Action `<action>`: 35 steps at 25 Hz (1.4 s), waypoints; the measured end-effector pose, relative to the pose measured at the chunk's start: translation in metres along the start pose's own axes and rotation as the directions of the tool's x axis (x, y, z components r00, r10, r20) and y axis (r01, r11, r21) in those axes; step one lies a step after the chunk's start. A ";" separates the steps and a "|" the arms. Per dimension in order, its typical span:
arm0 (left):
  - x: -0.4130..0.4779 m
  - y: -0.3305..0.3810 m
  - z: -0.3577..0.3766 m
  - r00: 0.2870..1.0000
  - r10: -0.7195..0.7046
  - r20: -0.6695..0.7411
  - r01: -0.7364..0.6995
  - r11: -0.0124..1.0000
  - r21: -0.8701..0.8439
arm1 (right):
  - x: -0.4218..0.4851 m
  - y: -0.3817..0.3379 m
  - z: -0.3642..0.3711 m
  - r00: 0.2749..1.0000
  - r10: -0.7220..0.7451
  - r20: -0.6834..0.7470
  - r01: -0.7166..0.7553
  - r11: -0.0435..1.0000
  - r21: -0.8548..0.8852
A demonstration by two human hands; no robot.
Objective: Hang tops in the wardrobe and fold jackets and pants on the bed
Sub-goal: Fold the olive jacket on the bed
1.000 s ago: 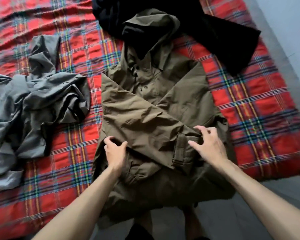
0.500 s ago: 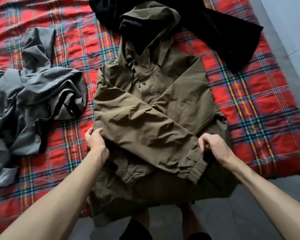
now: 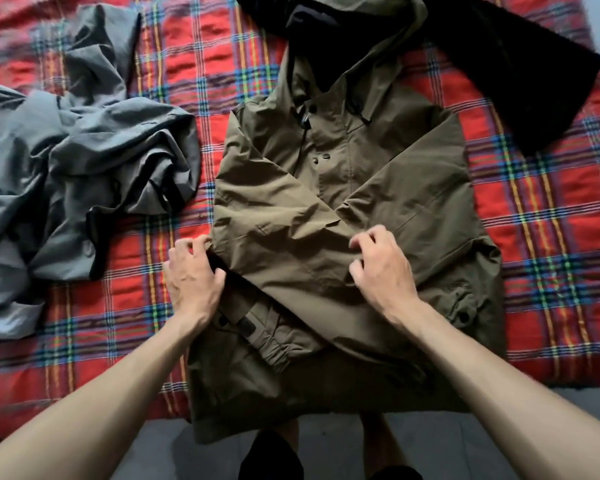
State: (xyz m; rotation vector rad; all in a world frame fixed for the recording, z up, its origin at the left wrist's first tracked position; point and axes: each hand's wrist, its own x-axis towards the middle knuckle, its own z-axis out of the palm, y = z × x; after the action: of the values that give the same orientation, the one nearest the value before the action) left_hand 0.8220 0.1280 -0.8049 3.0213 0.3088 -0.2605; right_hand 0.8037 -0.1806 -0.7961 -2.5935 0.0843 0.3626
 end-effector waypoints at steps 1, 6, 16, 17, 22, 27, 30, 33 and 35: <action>0.005 -0.005 -0.002 0.999 0.054 0.007 -0.054 0.999 -0.009 | 0.020 -0.014 0.000 1.000 -0.016 -0.017 0.016 1.000 0.024; 0.034 -0.029 0.001 0.910 0.413 -0.024 -0.411 0.897 -0.163 | 0.161 -0.093 0.026 0.987 -0.027 0.156 0.007 0.992 0.126; 0.053 -0.071 0.027 0.967 0.243 0.074 -0.162 0.814 -0.557 | 0.289 -0.183 0.083 0.945 0.192 0.266 -0.321 0.710 0.627; 0.052 -0.074 0.026 0.980 0.181 0.078 -0.110 0.831 -0.545 | 0.289 -0.185 0.081 0.950 0.167 0.263 -0.302 0.698 0.649; 0.073 -0.037 0.021 0.948 0.267 -0.173 -0.311 0.891 -0.331 | 0.251 -0.196 0.080 0.972 -0.195 -0.132 0.207 0.975 0.086; 0.117 -0.018 0.073 0.902 0.418 0.104 -0.425 0.904 0.047 | 0.144 -0.109 0.101 0.939 -0.344 0.019 0.327 0.872 -0.365; 0.115 -0.015 0.068 0.912 0.407 0.056 -0.411 0.904 0.117 | 0.093 -0.068 0.070 0.980 -0.120 -0.158 0.078 0.965 -0.249; 0.131 0.002 0.051 0.883 0.469 -0.009 -0.467 0.881 0.072 | 0.030 -0.045 0.039 0.955 0.122 -0.271 -0.174 0.969 -0.178; 0.155 0.022 0.046 0.868 0.496 0.041 -0.497 0.864 0.081 | 0.003 -0.028 0.033 0.936 0.320 -0.147 -0.346 0.910 -0.228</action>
State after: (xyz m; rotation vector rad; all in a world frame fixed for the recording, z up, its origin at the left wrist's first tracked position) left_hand 0.9683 0.1316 -0.8759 3.0421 -0.4988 -0.2604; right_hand 0.8022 -0.1399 -0.8105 -2.8498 0.5606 0.3758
